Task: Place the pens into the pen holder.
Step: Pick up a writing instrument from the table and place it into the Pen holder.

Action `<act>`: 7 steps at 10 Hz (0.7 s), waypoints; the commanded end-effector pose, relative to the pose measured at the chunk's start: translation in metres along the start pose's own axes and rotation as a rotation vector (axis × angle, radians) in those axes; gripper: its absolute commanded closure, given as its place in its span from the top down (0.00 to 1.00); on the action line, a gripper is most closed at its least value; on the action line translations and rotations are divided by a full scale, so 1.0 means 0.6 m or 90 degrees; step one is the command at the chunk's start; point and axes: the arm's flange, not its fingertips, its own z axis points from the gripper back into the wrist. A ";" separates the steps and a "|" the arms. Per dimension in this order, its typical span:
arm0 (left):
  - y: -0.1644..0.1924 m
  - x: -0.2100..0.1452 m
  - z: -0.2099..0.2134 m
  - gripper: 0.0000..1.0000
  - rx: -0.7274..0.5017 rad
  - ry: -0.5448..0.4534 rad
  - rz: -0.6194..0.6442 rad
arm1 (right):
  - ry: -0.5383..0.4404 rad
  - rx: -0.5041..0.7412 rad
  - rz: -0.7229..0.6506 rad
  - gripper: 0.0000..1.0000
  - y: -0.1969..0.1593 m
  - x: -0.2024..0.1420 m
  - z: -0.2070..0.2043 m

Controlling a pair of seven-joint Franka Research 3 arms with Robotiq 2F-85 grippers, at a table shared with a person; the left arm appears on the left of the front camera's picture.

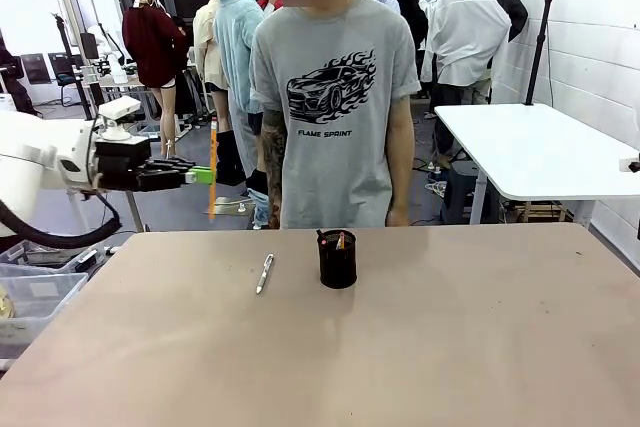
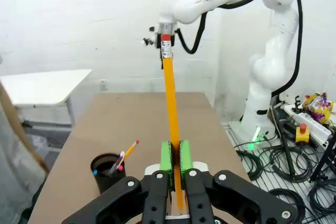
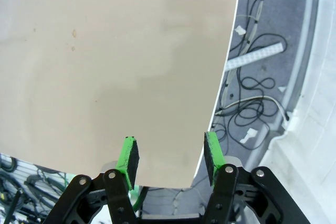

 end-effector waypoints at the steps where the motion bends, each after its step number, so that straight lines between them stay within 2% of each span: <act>1: 0.066 -0.032 -0.059 0.00 -0.073 -0.032 -0.003 | 0.001 -0.017 0.003 0.64 -0.001 0.000 -0.003; 3: 0.119 -0.056 -0.097 0.00 -0.120 -0.032 -0.008 | 0.001 -0.017 0.003 0.64 -0.001 0.000 -0.003; 4: 0.153 -0.067 -0.117 0.00 -0.112 -0.053 -0.024 | 0.001 -0.017 0.003 0.64 -0.001 0.000 -0.003; 6: 0.193 -0.096 -0.172 0.00 -0.139 -0.046 -0.052 | 0.001 -0.017 0.003 0.64 -0.001 0.000 -0.003; 7: 0.208 -0.109 -0.196 0.00 -0.156 -0.065 -0.060 | 0.001 -0.017 0.003 0.64 -0.001 0.000 -0.003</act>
